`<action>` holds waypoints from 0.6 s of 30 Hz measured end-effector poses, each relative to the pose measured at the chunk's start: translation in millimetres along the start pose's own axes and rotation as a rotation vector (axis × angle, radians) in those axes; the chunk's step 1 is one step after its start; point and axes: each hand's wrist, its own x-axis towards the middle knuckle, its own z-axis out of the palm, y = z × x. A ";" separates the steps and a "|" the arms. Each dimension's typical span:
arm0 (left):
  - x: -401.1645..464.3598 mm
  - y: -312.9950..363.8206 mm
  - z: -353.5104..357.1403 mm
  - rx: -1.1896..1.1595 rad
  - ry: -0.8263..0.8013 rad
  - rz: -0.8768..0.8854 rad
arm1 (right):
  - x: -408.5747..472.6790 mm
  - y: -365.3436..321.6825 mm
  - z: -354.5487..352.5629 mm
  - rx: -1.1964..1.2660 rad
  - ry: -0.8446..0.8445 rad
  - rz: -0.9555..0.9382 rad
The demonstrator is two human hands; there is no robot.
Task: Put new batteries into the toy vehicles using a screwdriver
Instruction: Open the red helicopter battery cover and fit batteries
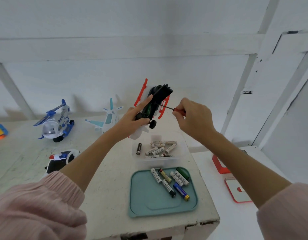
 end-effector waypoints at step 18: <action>16.6 -21.6 -7.9 0.313 -0.123 -0.037 | 18.2 23.2 9.7 0.007 -0.277 0.054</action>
